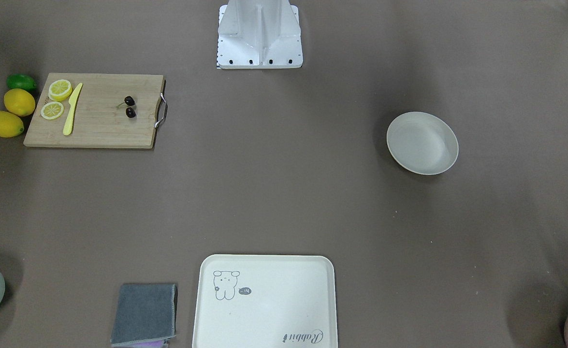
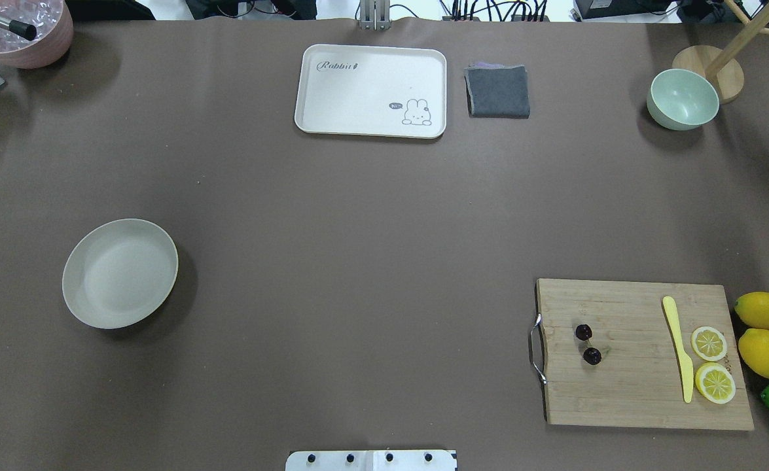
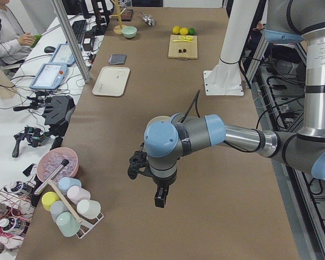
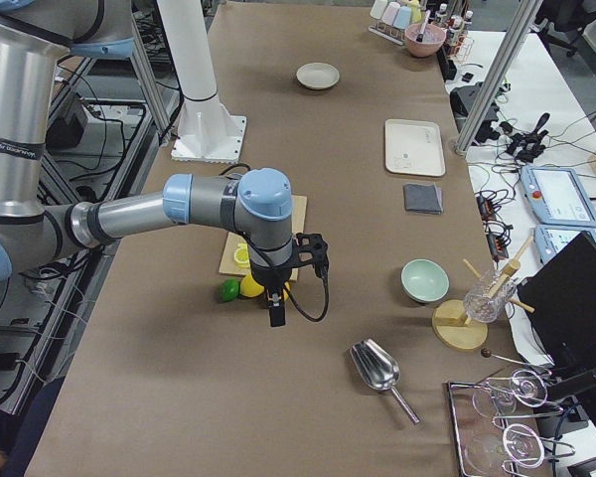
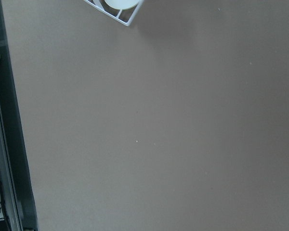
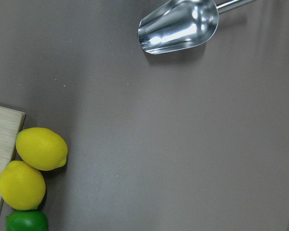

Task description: Place red cherry on plate

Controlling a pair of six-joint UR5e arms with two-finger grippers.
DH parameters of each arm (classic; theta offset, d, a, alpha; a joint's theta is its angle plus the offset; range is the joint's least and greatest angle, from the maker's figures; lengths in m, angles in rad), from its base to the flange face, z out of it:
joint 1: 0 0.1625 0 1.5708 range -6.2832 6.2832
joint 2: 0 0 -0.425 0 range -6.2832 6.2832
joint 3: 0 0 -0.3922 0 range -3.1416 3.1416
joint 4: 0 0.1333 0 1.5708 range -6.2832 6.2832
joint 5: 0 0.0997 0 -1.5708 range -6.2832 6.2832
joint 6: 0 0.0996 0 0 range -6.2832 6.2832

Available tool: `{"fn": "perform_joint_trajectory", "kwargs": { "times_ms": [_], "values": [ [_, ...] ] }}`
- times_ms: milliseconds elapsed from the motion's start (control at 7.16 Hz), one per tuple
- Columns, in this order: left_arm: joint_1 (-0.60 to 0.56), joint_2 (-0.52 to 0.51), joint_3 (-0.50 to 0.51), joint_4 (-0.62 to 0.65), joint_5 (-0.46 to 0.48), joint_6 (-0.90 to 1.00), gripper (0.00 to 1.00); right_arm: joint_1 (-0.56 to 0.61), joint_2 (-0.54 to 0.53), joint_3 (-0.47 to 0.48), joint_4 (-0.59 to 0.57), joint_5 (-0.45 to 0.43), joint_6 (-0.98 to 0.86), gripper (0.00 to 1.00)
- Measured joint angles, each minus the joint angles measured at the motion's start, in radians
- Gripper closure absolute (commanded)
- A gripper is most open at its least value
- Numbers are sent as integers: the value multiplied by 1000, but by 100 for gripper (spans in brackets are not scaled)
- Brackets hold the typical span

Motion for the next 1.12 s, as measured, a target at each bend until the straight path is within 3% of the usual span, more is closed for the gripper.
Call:
{"fn": "perform_joint_trajectory", "kwargs": {
  "times_ms": [279, 559, 838, 1117],
  "values": [
    [100, -18, 5, 6, -1, -42, 2, -38, 33, 3, -72, -4, 10, 0],
    [280, -140, 32, -8, -16, -228, 2, -67, 106, -70, -95, -3, 30, 0],
    [443, -257, 42, -26, -89, -424, 2, -72, 135, -105, -96, -1, 37, 0],
    [524, -251, 64, -142, -183, -544, 2, -73, 149, -110, -96, 1, 40, 0]
  ]
}}
